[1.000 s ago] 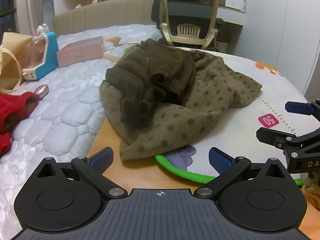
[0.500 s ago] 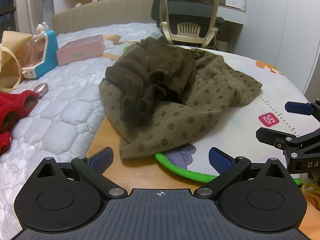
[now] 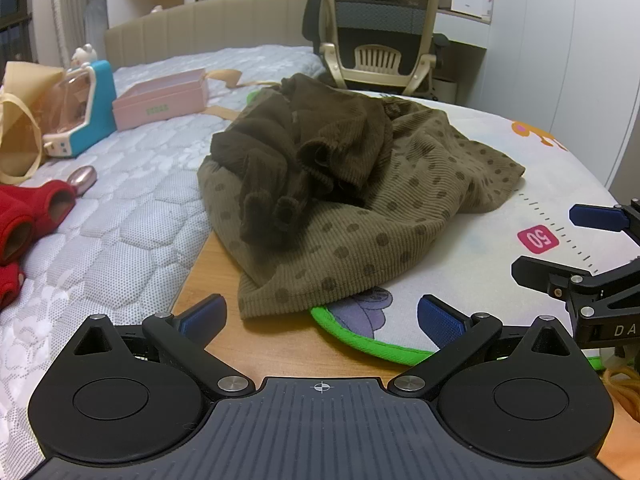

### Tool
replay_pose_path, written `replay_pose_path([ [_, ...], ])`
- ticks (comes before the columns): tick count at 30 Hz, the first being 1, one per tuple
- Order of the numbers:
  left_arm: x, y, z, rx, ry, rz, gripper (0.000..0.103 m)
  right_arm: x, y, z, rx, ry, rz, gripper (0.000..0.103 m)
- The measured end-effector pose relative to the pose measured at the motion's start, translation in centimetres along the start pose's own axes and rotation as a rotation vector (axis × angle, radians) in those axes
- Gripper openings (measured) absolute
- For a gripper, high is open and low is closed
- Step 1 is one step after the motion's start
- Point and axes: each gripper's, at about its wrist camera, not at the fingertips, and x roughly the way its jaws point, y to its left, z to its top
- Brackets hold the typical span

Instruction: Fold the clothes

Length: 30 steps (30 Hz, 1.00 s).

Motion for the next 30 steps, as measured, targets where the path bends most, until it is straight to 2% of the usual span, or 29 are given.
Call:
replay_pose_path([
  [11, 0.1, 0.1, 0.0, -0.004, 0.004, -0.003, 0.103, 0.1, 0.0, 0.0, -0.002, 0.005, 0.005, 0.103],
  [17, 0.4, 0.7, 0.7, -0.002, 0.000, -0.014, 0.103, 1.4, -1.2, 2.0, 0.027, 0.030, 0.075, 0.103],
  [20, 0.7, 2.0, 3.0, -0.021, -0.043, -0.065, 0.103, 3.4, -3.4, 4.5, 0.100, 0.032, 0.130, 0.103],
  [24, 2.4, 4.9, 7.6, -0.085, -0.114, -0.149, 0.103, 8.2, -6.5, 6.6, 0.238, 0.074, 0.209, 0.103],
  [27, 5.7, 7.3, 10.8, -0.143, -0.098, -0.189, 0.103, 12.0, -8.5, 7.2, 0.333, 0.129, 0.232, 0.103],
  [30, 9.6, 9.9, 12.8, -0.197, -0.055, -0.199, 0.103, 14.9, -9.6, 6.8, 0.385, 0.196, 0.215, 0.103],
])
